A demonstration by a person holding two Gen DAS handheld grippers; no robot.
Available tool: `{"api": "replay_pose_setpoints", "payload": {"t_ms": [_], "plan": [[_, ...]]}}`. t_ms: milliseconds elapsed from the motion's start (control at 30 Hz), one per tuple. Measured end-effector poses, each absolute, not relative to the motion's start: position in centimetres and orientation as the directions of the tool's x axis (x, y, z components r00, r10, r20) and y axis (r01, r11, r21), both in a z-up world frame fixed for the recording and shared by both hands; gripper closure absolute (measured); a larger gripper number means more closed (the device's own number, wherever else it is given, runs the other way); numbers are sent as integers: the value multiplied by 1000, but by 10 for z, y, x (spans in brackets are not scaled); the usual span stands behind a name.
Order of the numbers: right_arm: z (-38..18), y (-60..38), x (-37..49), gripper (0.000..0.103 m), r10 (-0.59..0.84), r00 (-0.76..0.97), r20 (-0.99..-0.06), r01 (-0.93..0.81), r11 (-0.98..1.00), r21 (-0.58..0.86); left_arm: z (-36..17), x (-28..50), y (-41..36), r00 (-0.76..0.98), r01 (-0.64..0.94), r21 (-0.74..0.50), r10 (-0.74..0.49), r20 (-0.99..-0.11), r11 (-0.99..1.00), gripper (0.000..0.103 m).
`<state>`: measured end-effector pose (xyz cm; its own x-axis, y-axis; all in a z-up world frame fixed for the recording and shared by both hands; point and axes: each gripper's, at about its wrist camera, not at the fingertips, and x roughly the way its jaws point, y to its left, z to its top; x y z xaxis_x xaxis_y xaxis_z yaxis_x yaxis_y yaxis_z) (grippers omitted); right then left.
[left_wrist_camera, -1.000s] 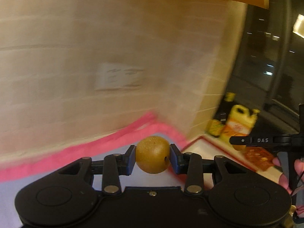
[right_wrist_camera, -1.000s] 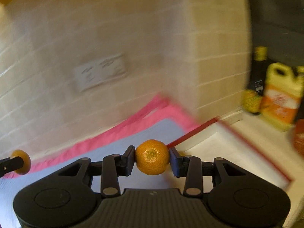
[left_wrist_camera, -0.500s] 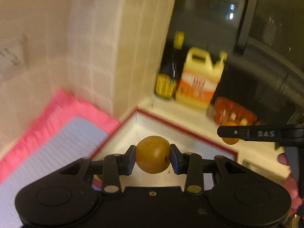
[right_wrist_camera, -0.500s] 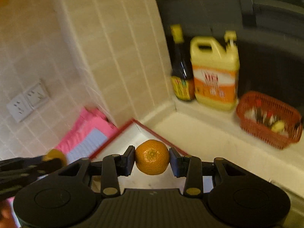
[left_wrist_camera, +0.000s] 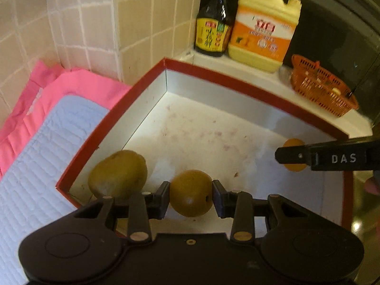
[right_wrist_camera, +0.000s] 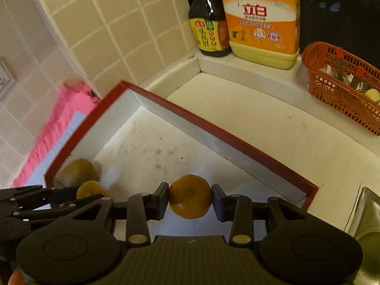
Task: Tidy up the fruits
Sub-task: 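Carry the pear and orange into the red box and open both tools, then move both tools back over the remaining fruit on the mat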
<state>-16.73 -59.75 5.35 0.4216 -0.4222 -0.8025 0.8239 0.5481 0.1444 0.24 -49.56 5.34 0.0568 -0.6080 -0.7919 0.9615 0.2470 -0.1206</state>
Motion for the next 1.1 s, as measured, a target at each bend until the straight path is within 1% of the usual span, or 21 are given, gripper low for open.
{"api": "replay_pose_setpoints", "payload": {"t_ms": [200, 467, 500, 533, 567, 600, 633, 800, 900, 1100], "plan": [[47, -598, -163, 62, -418, 381, -825, 831, 545, 107, 46, 2, -500, 76, 966, -86, -585, -807, 244, 58], [39, -597, -162, 61, -391, 369, -843, 826, 554, 104, 44, 4, -498, 76, 962, -92, -578, -812, 256, 56], [40, -596, -162, 61, -390, 376, -841, 824, 555, 110, 44, 3, -497, 71, 962, -97, -578, -813, 255, 55], [42, -596, -163, 60, -389, 388, -836, 821, 558, 122, 45, 3, -494, 67, 962, -102, -580, -812, 253, 50], [45, -595, -165, 57, -388, 397, -832, 819, 558, 130, 47, 2, -491, 64, 963, -106, -587, -807, 250, 47], [48, -595, -166, 54, -391, 403, -828, 819, 558, 135, 51, 1, -486, 67, 964, -105, -601, -797, 246, 41], [52, -594, -168, 53, -400, 410, -820, 818, 558, 138, 56, 0, -482, 74, 965, -99, -613, -786, 244, 37], [73, -590, -189, 51, -428, 457, -780, 824, 533, 190, 89, -2, -454, 112, 963, -86, -665, -738, 256, 36], [87, -585, -202, 49, -456, 463, -760, 833, 517, 197, 108, -2, -430, 159, 955, -65, -688, -708, 288, 33], [112, -571, -222, 46, -500, 475, -724, 840, 502, 205, 137, 6, -368, 263, 920, -46, -699, -664, 390, 33]]}}
